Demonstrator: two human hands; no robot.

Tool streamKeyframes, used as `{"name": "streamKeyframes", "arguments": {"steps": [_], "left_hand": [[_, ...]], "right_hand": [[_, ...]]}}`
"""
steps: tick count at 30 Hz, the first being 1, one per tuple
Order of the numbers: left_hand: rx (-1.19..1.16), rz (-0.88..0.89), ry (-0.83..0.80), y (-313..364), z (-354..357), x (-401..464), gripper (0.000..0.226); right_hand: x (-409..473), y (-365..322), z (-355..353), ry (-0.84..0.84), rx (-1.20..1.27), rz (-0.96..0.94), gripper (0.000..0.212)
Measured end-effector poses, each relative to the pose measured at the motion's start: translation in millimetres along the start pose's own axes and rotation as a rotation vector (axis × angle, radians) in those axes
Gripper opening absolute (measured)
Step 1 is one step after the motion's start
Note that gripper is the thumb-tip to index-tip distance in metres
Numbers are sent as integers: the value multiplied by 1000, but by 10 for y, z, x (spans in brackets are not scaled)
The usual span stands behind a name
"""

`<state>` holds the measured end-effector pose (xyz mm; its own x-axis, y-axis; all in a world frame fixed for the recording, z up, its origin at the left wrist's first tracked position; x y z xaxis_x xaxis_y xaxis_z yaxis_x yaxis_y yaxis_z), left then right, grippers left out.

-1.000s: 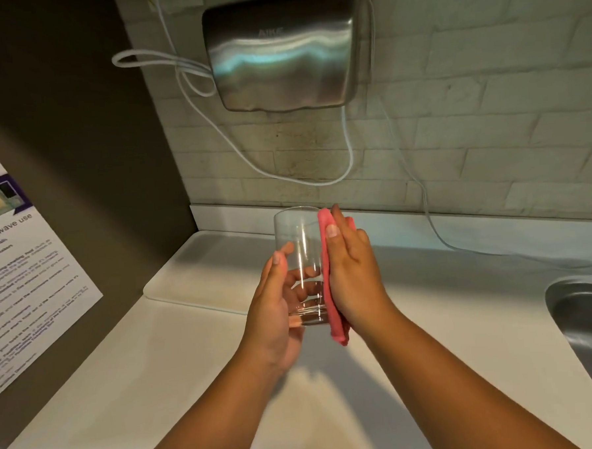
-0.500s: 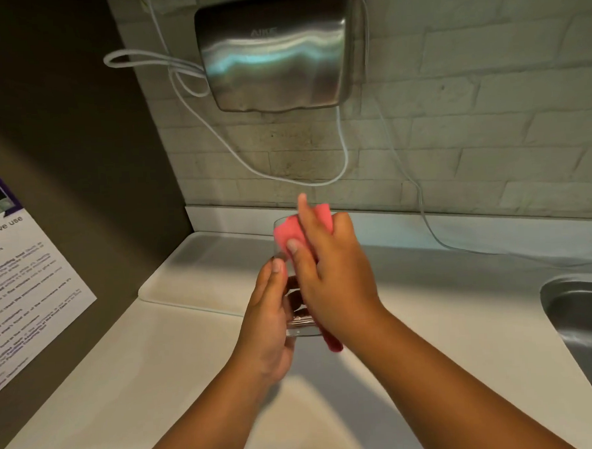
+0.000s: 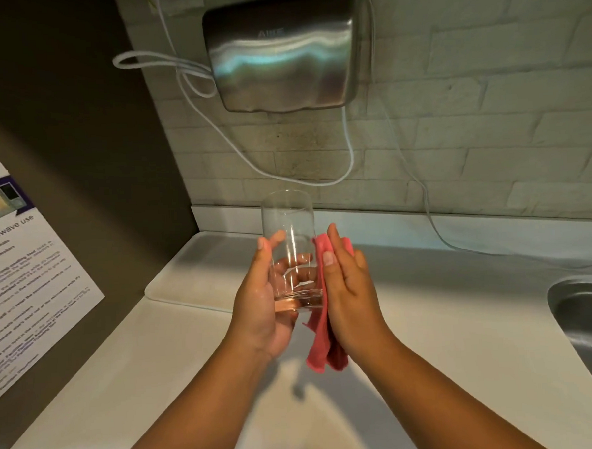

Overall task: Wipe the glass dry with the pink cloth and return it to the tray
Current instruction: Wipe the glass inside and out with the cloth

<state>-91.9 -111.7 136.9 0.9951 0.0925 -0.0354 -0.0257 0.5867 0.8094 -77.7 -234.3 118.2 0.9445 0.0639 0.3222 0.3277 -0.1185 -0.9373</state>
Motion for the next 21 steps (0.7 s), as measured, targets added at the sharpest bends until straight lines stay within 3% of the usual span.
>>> {"name": "streamKeyframes", "arguments": {"steps": [6,11,16,21], "left_hand": [[100,-93,-5,-113,-72,-40,67],[86,-94,-94,-118,-69,-81,61],[113,-116,-172,-164,-91,-106,74],[-91,-173,-142,-130,-161,-84,61]], "right_hand": [[9,-160,12,-5,-286,-249,62],[161,-240,-37,27,-369,-308,60],[373,-206,-108,83,-137,-147,53],[315,-80,-251,156,256,32,46]]}}
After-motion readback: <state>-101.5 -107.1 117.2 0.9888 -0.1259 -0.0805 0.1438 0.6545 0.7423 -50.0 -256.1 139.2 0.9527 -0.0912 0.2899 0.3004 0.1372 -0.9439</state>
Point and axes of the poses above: each hand's wrist, its own x-axis towards the middle knuckle, its own z-axis out of the palm, y = z × x, the point moved 1 cm from there along x, towards the middle knuckle, and after that the axes turned 1 degree about -x, right-handed, at the moved point
